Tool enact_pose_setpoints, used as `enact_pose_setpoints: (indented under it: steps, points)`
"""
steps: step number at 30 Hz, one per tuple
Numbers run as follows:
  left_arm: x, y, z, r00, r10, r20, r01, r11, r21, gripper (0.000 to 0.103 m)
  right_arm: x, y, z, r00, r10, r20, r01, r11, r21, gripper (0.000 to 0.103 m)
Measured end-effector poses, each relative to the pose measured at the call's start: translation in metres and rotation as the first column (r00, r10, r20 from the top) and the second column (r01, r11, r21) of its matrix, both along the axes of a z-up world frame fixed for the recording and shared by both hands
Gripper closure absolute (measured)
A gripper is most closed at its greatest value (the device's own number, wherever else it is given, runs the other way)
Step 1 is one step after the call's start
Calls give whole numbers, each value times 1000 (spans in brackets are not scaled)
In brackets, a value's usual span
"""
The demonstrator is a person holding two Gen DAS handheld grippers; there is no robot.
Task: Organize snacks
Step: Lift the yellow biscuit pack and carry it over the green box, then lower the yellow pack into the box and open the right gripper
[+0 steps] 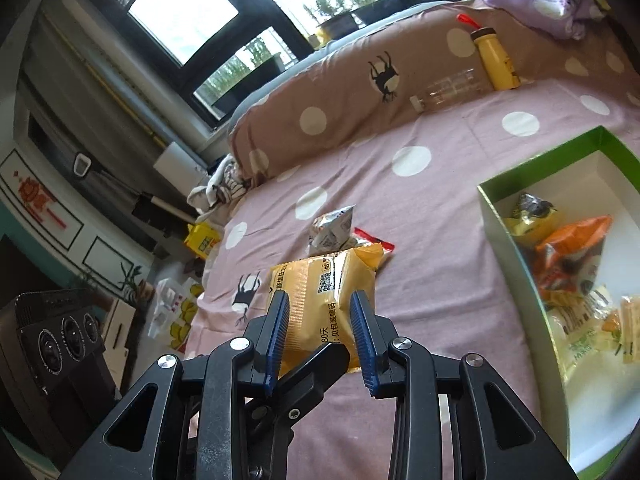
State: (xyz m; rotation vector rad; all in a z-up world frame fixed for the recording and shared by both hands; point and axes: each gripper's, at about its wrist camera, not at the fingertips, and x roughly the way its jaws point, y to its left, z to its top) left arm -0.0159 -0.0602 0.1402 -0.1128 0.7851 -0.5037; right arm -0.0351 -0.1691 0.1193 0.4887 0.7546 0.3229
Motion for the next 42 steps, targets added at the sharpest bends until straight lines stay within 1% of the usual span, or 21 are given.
enact_pose_setpoints:
  steps: [4,6,10,12,14,16,19,22,25,27,29,32,34,38,42]
  points:
    - [-5,-29,6,998,-60,26,60,998,-2,52,-19,-24,10,998,-55,39,56,998,-18,68]
    - [-2,-44,8,996,-82,29,82,997,-2,52,-24,-39,13,995,-86,45,86,996,-7,68]
    - [3,-81,9,992,-118,45,116,992,43,53,-27,-72,12,989,-141,53,139,990,28,68]
    - [8,-98,6,990,-139,33,138,989,48,53,-27,-93,7,982,-183,35,180,981,70,67]
    - [11,-115,2,985,-171,22,170,985,39,53,-29,-110,4,977,-213,26,210,974,89,67]
    - [13,-130,-1,978,-210,8,209,977,34,53,-32,-127,1,966,-257,13,255,962,92,67]
    - [16,-153,-7,964,-266,3,265,963,45,52,-36,-147,-4,950,-313,-3,312,945,99,67]
    - [23,-171,-19,951,-305,-48,307,951,32,52,-36,-164,-15,934,-355,-43,357,928,104,66]
    - [30,-182,-31,939,-335,-79,337,941,16,53,-35,-178,-25,912,-401,-89,409,907,99,66]
    - [32,-184,-35,934,-345,-94,347,938,6,52,-33,-183,-29,903,-416,-108,425,901,88,66]
    - [37,-187,-41,925,-357,-130,359,933,-4,52,-31,-186,-33,897,-424,-128,435,898,70,66]
    - [37,-189,-46,926,-352,-137,356,935,2,53,-28,-190,-41,893,-421,-159,437,896,79,66]
    - [35,-192,-47,925,-354,-137,359,933,11,52,-25,-190,-45,889,-423,-175,439,896,65,66]
    - [34,-194,-52,921,-357,-159,361,933,-1,52,-24,-188,-46,879,-441,-180,452,892,26,66]
    - [36,-198,-59,915,-359,-185,364,931,-9,52,-24,-193,-51,868,-454,-200,467,884,23,66]
